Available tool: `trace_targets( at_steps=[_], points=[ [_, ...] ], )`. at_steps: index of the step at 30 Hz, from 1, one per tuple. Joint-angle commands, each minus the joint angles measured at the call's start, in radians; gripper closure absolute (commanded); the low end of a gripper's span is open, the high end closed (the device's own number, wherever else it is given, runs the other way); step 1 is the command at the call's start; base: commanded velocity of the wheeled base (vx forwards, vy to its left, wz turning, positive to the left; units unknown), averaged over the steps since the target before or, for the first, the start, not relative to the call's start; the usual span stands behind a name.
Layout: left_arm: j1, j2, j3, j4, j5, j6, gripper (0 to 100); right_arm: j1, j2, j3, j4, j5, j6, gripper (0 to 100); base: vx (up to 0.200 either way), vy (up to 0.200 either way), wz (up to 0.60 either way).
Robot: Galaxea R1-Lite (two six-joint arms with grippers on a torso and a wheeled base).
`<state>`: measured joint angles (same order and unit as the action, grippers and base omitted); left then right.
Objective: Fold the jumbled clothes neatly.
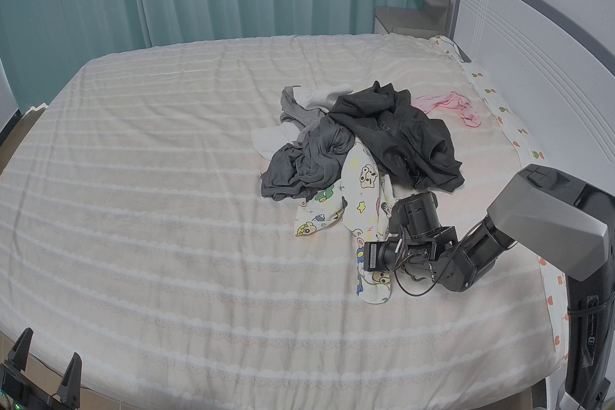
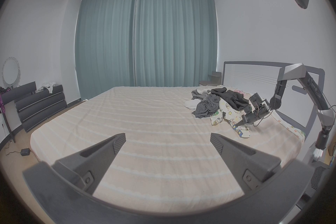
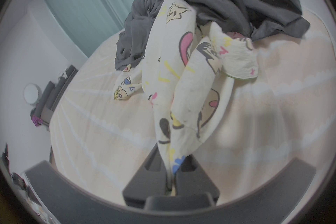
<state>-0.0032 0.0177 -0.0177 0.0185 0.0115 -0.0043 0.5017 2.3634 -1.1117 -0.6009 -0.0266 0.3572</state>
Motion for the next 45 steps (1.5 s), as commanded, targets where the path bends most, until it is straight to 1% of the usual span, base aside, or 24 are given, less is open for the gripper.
trace_targets(
  at_steps=[1,4,6,8,11,12,14,18,23,29,30,31,33,34,35,36,37,38,39,41,42,43,45],
  points=[
    [0.0,-0.008,0.01,0.0,0.001,0.0,0,0.0,-0.099,0.098,-0.089,0.037,0.088,100,0.0,0.0,0.0],
    [0.0,-0.008,0.01,0.0,0.001,0.0,0,-0.003,-0.194,0.222,-0.208,0.114,0.16,100,0.0,0.0,0.0],
    [0.0,-0.008,0.01,0.0,0.001,0.0,0,-0.006,-0.262,0.305,-0.27,0.169,0.184,100,0.0,0.0,0.0],
    [0.0,-0.008,0.01,0.0,0.001,0.0,0,-0.006,-0.325,0.374,-0.315,0.201,0.201,100,0.0,0.0,0.0],
    [0.0,-0.008,0.01,0.0,0.001,0.0,0,-0.006,-0.383,0.434,-0.353,0.223,0.224,100,0.0,0.0,0.0],
    [0.0,-0.008,0.01,0.0,0.001,0.0,0,-0.005,-0.437,0.481,-0.39,0.244,0.247,100,0.0,0.0,0.0],
    [0.0,-0.008,0.01,0.0,0.001,0.0,0,-0.005,-0.492,0.527,-0.419,0.261,0.266,100,0.0,0.0,0.0],
    [0.0,-0.008,0.01,0.0,0.001,0.0,0,-0.006,-0.599,0.595,-0.438,0.277,0.272,100,0.0,0.0,0.0],
    [0.0,-0.01,0.01,-0.002,-0.019,0.01,0,-0.002,-0.699,0.616,-0.433,0.28,0.272,100,0.0,0.0,0.0],
    [0.0,-0.01,0.002,-0.005,-0.028,0.004,0,0.005,-0.817,0.596,-0.422,0.347,0.267,100,0.0,0.0,0.0],
    [-0.001,-0.001,-0.031,-0.014,-0.028,-0.01,0,0.006,-0.832,0.579,-0.416,0.359,0.264,100,0.0,0.0,0.0],
    [-0.004,0.027,-0.111,-0.037,-0.027,-0.042,0,0.008,-0.848,0.563,-0.407,0.367,0.262,100,0.0,0.0,0.0],
    [-0.009,0.153,-0.349,-0.066,-0.034,-0.161,0,0.02,-0.886,0.51,-0.356,0.381,0.262,100,0.0,0.0,0.0],
    [-0.009,0.153,-0.349,-0.066,-0.034,-0.161,0,0.02,-0.886,0.51,-0.356,0.381,0.262,100,0.0,0.0,0.0],
    [-0.02,0.239,-0.476,-0.055,-0.07,-0.197,0,0.026,-0.909,0.454,-0.284,0.401,0.262,100,0.0,0.0,0.0],
    [-0.037,0.285,-0.51,-0.043,-0.137,-0.187,0,0.031,-0.921,0.417,-0.24,0.418,0.262,100,0.0,0.0,0.0],
    [-0.041,0.301,-0.515,-0.038,-0.166,-0.181,0,0.035,-0.928,0.406,-0.224,0.424,0.262,100,0.0,0.0,0.0],
    [-0.05,0.364,-0.516,-0.028,-0.266,-0.158,0,0.046,-0.937,0.366,-0.183,0.444,0.262,100,0.0,0.0,0.0],
    [-0.052,0.409,-0.507,-0.02,-0.332,-0.143,0,0.047,-0.94,0.34,-0.158,0.453,0.261,100,0.0,0.0,0.0],
    [-0.052,0.499,-0.481,-0.011,-0.439,-0.115,0,0.057,-0.944,0.303,-0.128,0.458,0.261,100,0.0,0.0,0.0],
    [-0.052,0.505,-0.479,-0.011,-0.447,-0.112,0,0.058,-0.946,0.3,-0.126,0.458,0.261,100,0.0,0.0,0.0],
    [-0.054,0.593,-0.462,-0.011,-0.519,-0.074,0,0.077,-0.952,0.274,-0.106,0.461,0.261,100,0.0,0.0,0.0],
    [-0.069,0.711,-0.45,-0.012,-0.574,-0.02,0,0.1,-0.958,0.245,-0.069,0.461,0.259,100,0.0,0.0,0.0]
  ],
)
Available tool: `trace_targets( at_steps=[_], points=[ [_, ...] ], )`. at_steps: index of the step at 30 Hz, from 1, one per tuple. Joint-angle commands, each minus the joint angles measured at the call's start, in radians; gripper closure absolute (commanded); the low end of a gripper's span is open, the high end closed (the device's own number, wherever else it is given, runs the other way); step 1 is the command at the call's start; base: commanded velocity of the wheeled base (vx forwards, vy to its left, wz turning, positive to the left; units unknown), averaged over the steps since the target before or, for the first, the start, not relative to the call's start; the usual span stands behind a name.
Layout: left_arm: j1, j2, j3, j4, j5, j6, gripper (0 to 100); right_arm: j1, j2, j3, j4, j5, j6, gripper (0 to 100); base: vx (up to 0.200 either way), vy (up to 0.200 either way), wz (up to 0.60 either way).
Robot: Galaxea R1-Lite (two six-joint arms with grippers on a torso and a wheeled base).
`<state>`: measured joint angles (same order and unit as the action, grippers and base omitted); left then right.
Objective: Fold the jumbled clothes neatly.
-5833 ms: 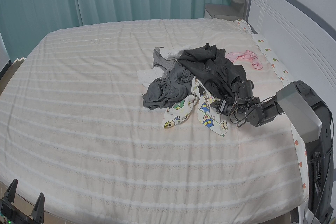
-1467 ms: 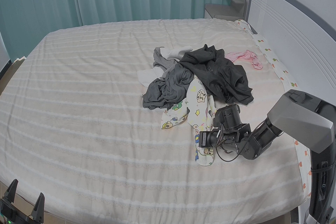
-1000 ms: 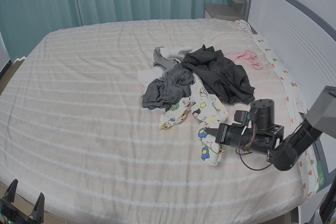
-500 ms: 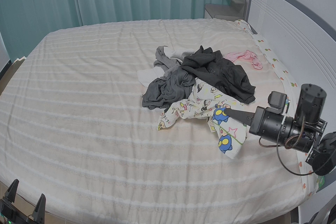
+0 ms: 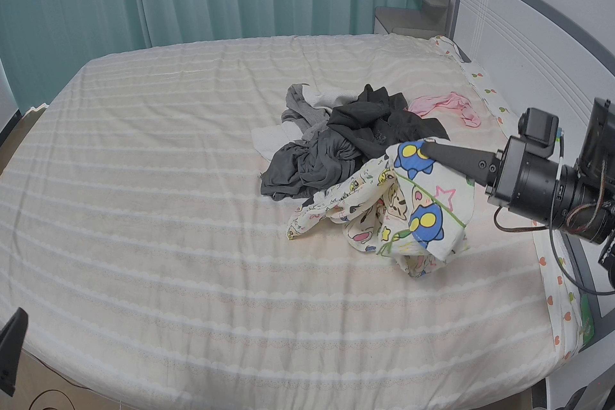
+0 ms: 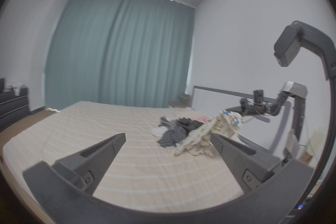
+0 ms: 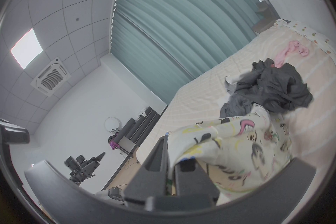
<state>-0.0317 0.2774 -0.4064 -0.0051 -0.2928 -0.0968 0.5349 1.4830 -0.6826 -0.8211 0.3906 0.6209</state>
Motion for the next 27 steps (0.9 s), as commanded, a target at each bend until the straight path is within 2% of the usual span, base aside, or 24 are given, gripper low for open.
trace_targets(
  at_steps=[1,4,6,14,19,27],
  points=[
    [-0.057,0.506,-0.049,0.008,-0.284,0.104,0,0.082,-0.079,-0.201,0.171,0.043,-0.007,100,0.0,0.0,0.0],
    [-0.112,0.638,-0.014,-0.012,-0.292,0.203,0,0.126,-0.095,-0.236,0.22,0.043,-0.01,100,0.0,0.0,0.0],
    [-0.152,0.721,0.006,-0.039,-0.295,0.236,0,0.152,-0.102,-0.261,0.246,0.043,-0.01,100,0.0,0.0,0.0],
    [-0.307,0.921,0.077,-0.185,-0.293,0.241,0,0.198,-0.135,-0.338,0.333,0.036,-0.01,100,0.0,0.0,0.0],
    [-0.321,1.011,0.11,-0.305,-0.293,0.238,0,0.211,-0.15,-0.353,0.373,0.036,-0.01,100,0.0,0.0,0.0],
    [-0.404,1.158,0.124,-0.527,-0.286,0.209,0,0.243,-0.15,-0.357,0.384,0.036,-0.01,100,0.0,0.0,0.0]
  ],
)
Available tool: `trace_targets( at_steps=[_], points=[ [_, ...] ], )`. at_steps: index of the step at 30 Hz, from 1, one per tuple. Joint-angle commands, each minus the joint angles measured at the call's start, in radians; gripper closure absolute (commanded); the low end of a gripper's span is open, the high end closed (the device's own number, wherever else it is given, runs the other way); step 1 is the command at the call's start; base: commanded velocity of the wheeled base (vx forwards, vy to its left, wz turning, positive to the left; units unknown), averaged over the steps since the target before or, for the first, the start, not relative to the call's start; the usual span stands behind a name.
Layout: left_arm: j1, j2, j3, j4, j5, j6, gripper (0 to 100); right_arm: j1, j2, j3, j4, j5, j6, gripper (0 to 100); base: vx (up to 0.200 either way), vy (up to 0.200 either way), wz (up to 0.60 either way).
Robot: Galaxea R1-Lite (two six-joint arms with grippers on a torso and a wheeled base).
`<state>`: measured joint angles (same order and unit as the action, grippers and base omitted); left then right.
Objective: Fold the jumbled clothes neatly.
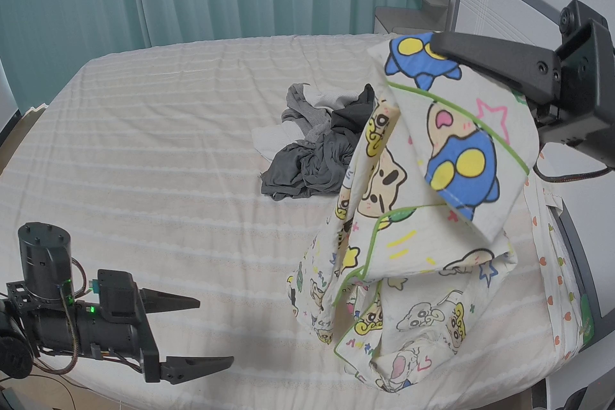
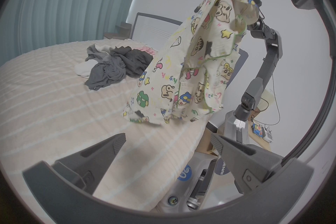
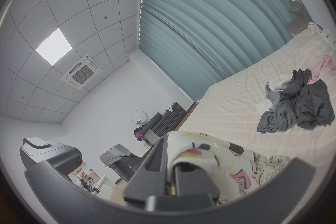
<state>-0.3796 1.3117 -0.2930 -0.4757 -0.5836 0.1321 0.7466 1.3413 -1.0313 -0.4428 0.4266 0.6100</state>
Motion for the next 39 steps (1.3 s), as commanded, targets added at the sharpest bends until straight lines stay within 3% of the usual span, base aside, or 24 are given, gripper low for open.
trace_targets(
  at_steps=[1,5,7,9,11,15,18,24,33,39],
  points=[
    [-0.056,0.124,0.011,-0.057,0.005,-0.02,0,0.031,-0.008,-0.009,0.006,0.0,0.001,100,0.0,0.0,0.0],
    [-0.22,0.123,0.003,-0.127,0.087,-0.212,0,0.054,-0.004,-0.01,0.006,-0.002,0.001,100,0.0,0.0,0.0],
    [-0.249,0.129,0.002,-0.152,0.131,-0.238,0,0.054,-0.001,-0.013,0.006,-0.002,0.001,100,0.0,0.0,0.0],
    [-0.331,0.193,-0.025,-0.254,0.306,-0.289,0,0.074,0.009,-0.029,0.006,-0.003,0.001,100,0.0,0.0,0.0],
    [-0.367,0.239,-0.052,-0.327,0.43,-0.315,0,0.085,0.015,-0.029,0.006,-0.012,0.001,100,0.0,0.0,0.0],
    [-0.409,0.331,-0.094,-0.412,0.622,-0.356,0,0.097,0.018,-0.029,0.006,-0.029,0.001,100,0.0,0.0,0.0],
    [-0.412,0.386,-0.115,-0.44,0.677,-0.359,0,0.097,0.016,-0.03,0.006,-0.029,0.001,100,0.0,0.0,0.0],
    [-0.463,0.4,-0.19,-0.521,0.689,-0.477,0,0.092,0.018,-0.03,0.006,-0.029,0.001,100,0.0,0.0,0.0],
    [-0.481,0.423,-0.242,-0.524,0.726,-0.537,0,0.089,0.018,-0.027,0.004,-0.029,0.002,100,0.0,0.0,0.0],
    [-0.481,0.517,-0.322,-0.526,0.834,-0.537,0,0.088,0.013,-0.018,0.004,-0.029,0.005,100,0.0,0.0,0.0]
  ],
)
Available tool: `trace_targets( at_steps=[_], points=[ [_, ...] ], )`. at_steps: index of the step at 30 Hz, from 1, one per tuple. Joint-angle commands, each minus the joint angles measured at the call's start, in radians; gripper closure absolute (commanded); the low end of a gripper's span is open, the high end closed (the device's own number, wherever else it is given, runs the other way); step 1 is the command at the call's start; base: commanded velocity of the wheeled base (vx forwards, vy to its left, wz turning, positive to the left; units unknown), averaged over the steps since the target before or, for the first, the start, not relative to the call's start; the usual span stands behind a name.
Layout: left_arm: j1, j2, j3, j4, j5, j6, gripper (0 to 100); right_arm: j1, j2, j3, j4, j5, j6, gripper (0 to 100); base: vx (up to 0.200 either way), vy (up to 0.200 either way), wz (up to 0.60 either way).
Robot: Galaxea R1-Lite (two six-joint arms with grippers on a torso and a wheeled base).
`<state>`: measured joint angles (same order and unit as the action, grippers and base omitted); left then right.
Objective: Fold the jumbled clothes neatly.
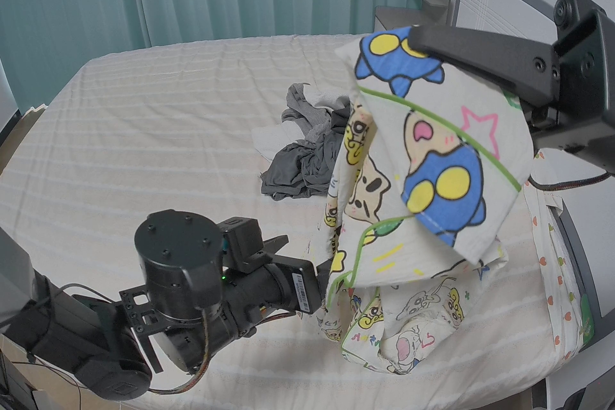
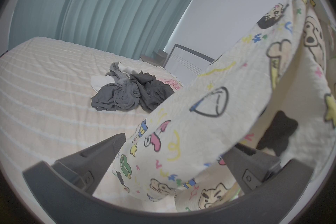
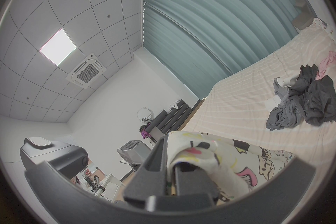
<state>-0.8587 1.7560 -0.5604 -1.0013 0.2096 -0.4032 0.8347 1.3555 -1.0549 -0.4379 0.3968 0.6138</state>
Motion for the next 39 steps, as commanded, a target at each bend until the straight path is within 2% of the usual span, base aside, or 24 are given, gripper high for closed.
trace_targets(
  at_steps=[1,7,19,23,29,39],
  points=[
    [0.0,0.088,-0.069,0.0,0.05,-0.002,0,0.0,-0.003,0.004,-0.001,0.0,0.001,100,0.0,0.0,0.0],
    [-0.003,0.169,-0.118,0.0,0.119,-0.002,0,-0.002,-0.007,0.009,-0.001,0.0,0.001,100,0.0,0.0,0.0],
    [-0.037,0.215,-0.084,0.007,0.251,0.037,0,-0.014,-0.012,0.01,-0.002,-0.001,0.001,100,0.0,0.0,0.0],
    [-0.037,0.244,-0.062,-0.002,0.254,0.086,0,-0.017,-0.015,0.01,-0.004,-0.001,0.003,100,0.0,0.0,0.0],
    [-0.036,0.289,-0.062,-0.019,0.252,0.089,0,-0.016,-0.03,0.01,-0.004,-0.001,0.003,100,0.0,0.0,0.0],
    [-0.022,0.379,-0.055,-0.181,0.248,0.095,0,-0.014,-0.07,0.018,-0.001,-0.001,0.001,100,0.0,0.0,0.0]
  ],
)
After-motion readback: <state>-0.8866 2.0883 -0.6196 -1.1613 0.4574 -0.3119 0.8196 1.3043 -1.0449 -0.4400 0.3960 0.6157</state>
